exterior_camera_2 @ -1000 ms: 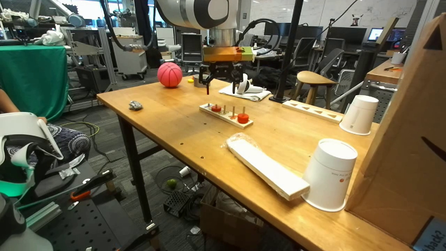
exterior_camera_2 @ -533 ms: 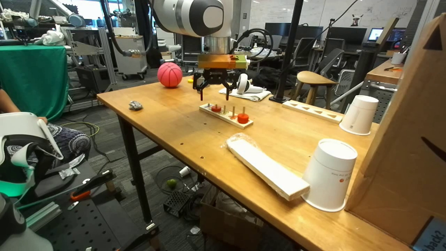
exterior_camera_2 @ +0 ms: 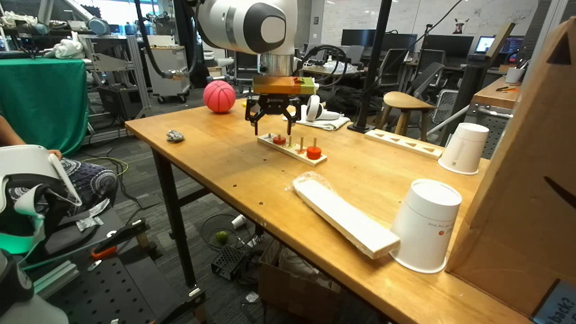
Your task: Put the orange objects on the first pole on the right
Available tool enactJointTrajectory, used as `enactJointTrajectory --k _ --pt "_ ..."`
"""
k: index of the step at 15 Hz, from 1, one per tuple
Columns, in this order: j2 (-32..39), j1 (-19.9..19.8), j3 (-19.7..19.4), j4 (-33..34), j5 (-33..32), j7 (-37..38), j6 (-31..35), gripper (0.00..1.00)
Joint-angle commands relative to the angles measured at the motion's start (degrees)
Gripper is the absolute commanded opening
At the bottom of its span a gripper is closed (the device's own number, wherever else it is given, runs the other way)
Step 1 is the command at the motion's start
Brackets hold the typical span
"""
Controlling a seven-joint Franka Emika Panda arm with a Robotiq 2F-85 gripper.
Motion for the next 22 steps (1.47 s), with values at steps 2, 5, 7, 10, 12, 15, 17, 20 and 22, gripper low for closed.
enactJointTrajectory --k 2,5,7,10,12,15,17,20,22 --pt "1.24 0.99 -0.14 2.75 -2.28 0.32 -2.58 1.00" --pt "2.09 1.29 -0.23 3.92 -3.49 0.52 -3.48 1.00" --pt "2.75 1.24 -0.29 4.81 -3.94 0.50 -4.24 1.00" --pt "3.71 1.06 -0.66 6.11 -4.52 0.80 -5.53 1.00" --pt "4.23 0.87 -0.95 6.83 -4.63 0.86 -6.25 1.00" --pt "4.79 0.79 -1.40 7.50 -5.23 1.05 -6.81 1.00" --pt "5.00 0.70 -1.53 7.80 -5.30 1.05 -7.08 1.00" --pt "5.02 0.72 -1.54 7.92 -5.21 0.98 -6.99 1.00" --pt "4.99 0.76 -1.49 7.87 -5.19 0.97 -6.94 0.74"
